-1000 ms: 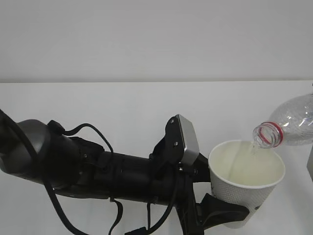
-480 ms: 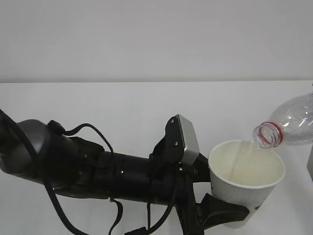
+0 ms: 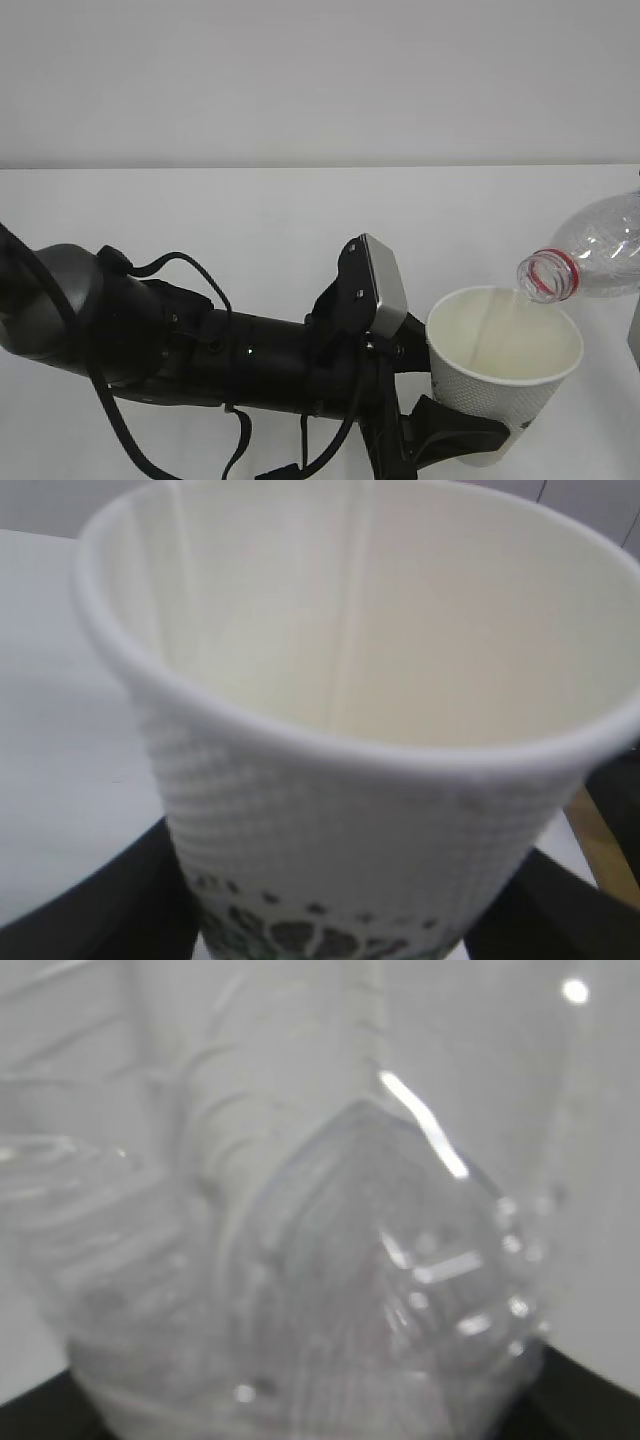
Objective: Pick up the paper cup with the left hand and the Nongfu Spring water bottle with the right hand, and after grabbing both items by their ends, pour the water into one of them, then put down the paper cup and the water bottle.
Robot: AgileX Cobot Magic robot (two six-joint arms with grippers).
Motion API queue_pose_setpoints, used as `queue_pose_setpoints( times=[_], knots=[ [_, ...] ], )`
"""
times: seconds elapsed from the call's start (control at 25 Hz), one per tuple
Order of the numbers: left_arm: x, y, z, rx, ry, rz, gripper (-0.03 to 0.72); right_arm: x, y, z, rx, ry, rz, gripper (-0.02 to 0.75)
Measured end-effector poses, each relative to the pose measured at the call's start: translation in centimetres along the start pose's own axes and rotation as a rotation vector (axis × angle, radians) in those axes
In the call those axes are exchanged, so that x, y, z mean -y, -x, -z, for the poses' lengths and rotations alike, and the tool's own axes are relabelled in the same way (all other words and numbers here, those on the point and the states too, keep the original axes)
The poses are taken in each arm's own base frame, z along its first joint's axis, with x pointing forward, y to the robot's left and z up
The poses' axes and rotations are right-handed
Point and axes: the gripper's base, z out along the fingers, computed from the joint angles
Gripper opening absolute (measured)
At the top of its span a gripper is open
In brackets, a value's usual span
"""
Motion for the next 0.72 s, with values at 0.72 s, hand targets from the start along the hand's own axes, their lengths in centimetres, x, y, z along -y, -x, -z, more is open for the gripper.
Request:
queue_pose_setpoints(
  times=[0.72],
  knots=[
    [0.0, 0.0, 0.0, 0.0, 0.0, 0.0, 0.517, 0.06, 0.0, 0.0, 0.0, -0.006, -0.001, 0.485]
  ],
)
